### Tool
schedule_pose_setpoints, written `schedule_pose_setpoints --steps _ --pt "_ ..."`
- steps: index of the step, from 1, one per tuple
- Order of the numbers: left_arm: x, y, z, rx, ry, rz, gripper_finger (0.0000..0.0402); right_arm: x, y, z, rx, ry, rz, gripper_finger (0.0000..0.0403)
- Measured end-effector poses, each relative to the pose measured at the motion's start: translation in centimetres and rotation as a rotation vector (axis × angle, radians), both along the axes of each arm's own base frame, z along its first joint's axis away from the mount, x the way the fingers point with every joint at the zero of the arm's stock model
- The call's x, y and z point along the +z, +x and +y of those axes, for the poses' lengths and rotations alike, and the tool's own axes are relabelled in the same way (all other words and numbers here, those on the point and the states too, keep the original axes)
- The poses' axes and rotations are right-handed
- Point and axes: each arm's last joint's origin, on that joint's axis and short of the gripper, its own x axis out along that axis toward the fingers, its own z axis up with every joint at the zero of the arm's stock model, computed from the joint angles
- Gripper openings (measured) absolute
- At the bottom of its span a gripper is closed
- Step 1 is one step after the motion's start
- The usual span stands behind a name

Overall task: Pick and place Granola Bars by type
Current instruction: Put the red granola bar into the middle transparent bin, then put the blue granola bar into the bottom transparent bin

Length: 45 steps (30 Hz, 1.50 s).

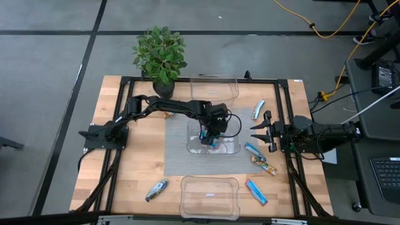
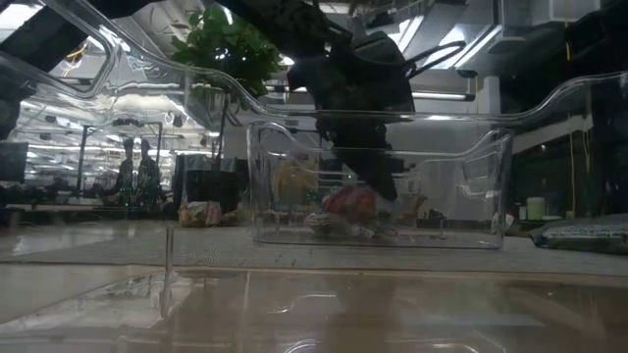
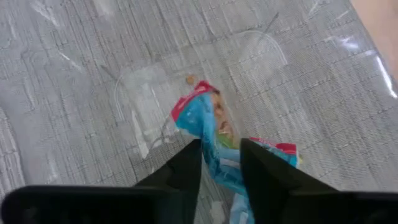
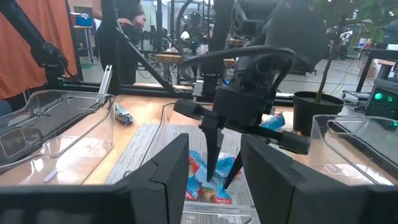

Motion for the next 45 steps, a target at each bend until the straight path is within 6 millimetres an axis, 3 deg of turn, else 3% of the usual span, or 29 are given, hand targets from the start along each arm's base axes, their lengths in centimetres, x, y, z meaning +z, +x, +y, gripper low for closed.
schedule_pose_setpoints --steps 5,9,18,34,41,45 --pt "1.5 0.2 0.2 0.019 0.045 0.01 0.0163 0.0 0.0 0.0 0.0 0.0 0.0 0.0149" --pt "3.9 0.6 0.5 0.005 0.12 0.002 0.0188 0.0 0.0 0.0 0.0 0.0 0.0 0.0149" --pt "9.5 0.0 1.0 0.014 0.244 0.035 0.0193 0.0 0.0 0.0 0.0 0.0 -0.001 0.0149" --pt "13.9 -6.4 5.9 0.173 0.043 0.257 0.0162 0.0 0.0 0.0 -0.001 -0.005 -0.002 0.0149" --pt "16.1 -8.6 5.3 0.172 0.022 0.284 0.0149 0.0 0.0 0.0 0.0 -0.005 -0.001 0.0149" --pt "17.6 -9.8 4.0 0.146 -0.08 0.28 0.0148 0.0 0.0 0.0 0.0 -0.008 -0.002 0.0149"
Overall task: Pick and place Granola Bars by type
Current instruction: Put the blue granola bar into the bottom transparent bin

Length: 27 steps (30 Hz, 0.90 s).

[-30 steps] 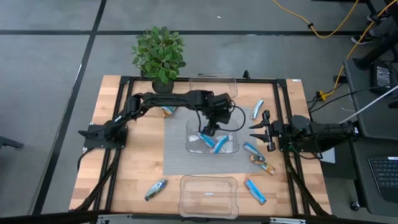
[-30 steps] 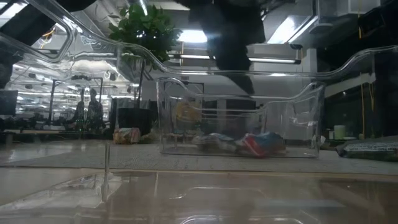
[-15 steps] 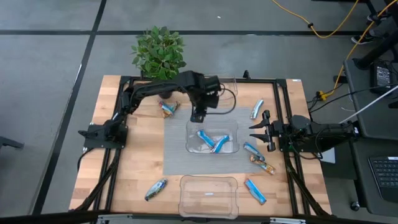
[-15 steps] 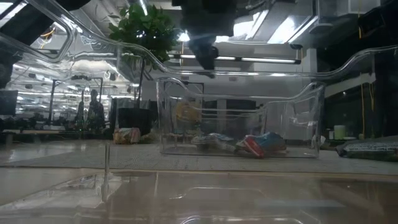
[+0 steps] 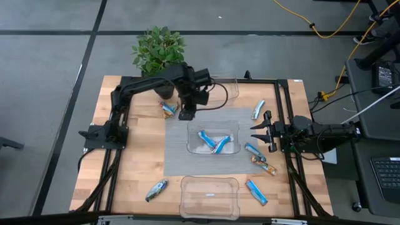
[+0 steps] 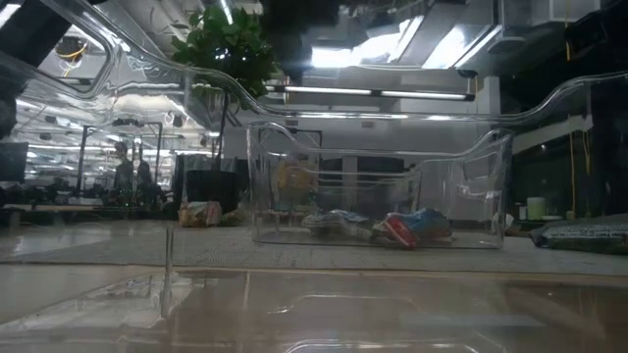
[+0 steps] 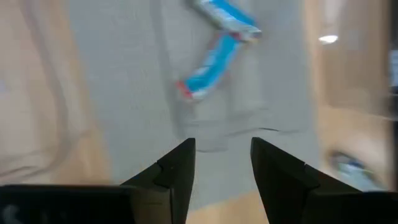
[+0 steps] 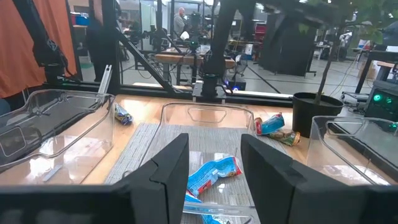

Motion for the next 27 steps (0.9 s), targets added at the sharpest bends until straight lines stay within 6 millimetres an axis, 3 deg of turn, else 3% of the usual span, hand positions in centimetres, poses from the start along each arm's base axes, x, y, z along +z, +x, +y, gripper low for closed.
schedule_pose_setpoints --steps 10,27 --pt "2.9 -1.7 -5.3 0.087 -0.092 0.015 0.0151 0.0 0.0 0.0 0.0 -0.001 0.0 0.0149" --pt "3.1 -2.7 -18.1 0.423 0.173 0.04 0.0146 0.0 0.0 -0.1 -0.034 -0.154 -0.013 0.0149"
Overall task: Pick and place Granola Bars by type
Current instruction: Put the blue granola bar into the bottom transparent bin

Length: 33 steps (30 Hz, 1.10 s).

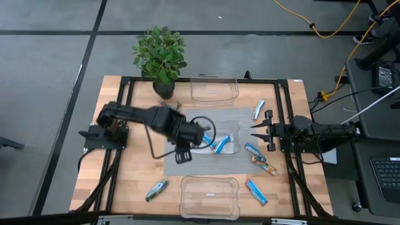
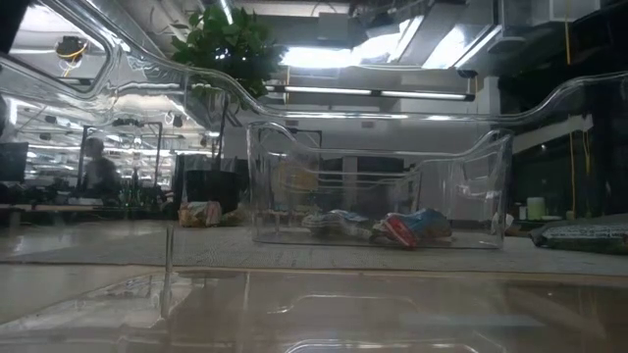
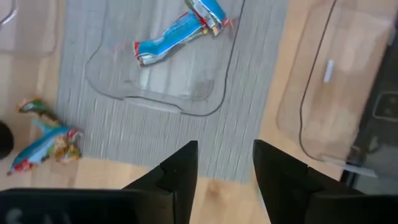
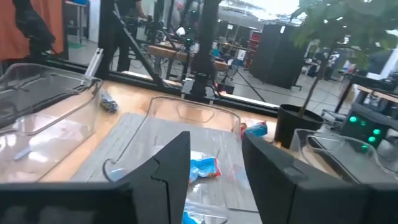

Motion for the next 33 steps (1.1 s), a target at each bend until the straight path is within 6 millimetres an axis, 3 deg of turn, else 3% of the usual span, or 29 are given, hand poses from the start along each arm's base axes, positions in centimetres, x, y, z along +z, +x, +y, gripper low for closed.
schedule_pose_setpoints --steps 4,6,13,19,33 --pt "-0.2 -0.9 -3.2 0.036 0.053 -0.03 0.0145 0.0 0.0 -0.1 -0.022 0.001 -0.004 0.0149" --pt "-1.2 -1.5 -4.7 0.062 0.08 -0.009 0.0145 0.0 0.0 -0.1 -0.022 0.001 -0.004 0.0149" --pt "-7.8 -6.5 -10.1 0.225 0.113 0.187 0.0144 0.0 0.0 -0.1 -0.023 0.006 -0.004 0.0149" --pt "-11.4 -10.0 -13.8 0.356 0.02 0.13 0.0143 0.0 0.0 -0.1 -0.022 0.006 -0.004 0.0149" --pt "-15.4 -14.2 -18.8 0.459 -0.151 0.034 0.0156 0.0 0.0 -0.1 -0.022 0.006 -0.003 0.0149"
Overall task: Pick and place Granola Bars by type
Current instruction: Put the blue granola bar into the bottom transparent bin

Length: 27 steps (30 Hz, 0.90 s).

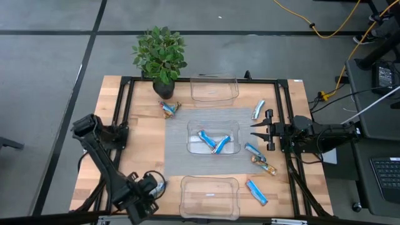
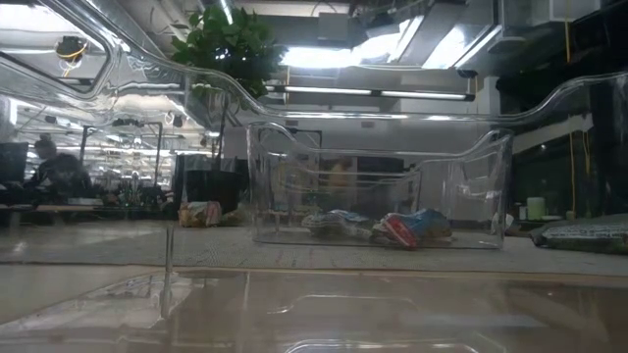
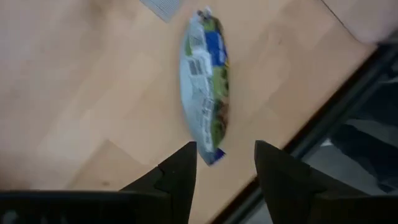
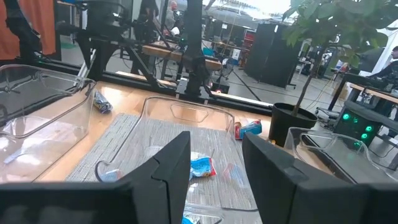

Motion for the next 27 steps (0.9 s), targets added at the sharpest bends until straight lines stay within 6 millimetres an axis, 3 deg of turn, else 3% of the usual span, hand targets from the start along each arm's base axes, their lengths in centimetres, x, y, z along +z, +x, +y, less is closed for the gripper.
schedule_pose_setpoints --steps 18,27 --pt "-5.3 -1.0 0.1 0.048 -0.078 -0.052 0.0223 0.0 0.0 0.0 0.0 0.0 0.0 0.0149" --pt "-7.6 -1.4 0.7 0.061 -0.117 -0.073 0.0226 0.0 0.0 0.0 0.0 0.0 0.001 0.0149"
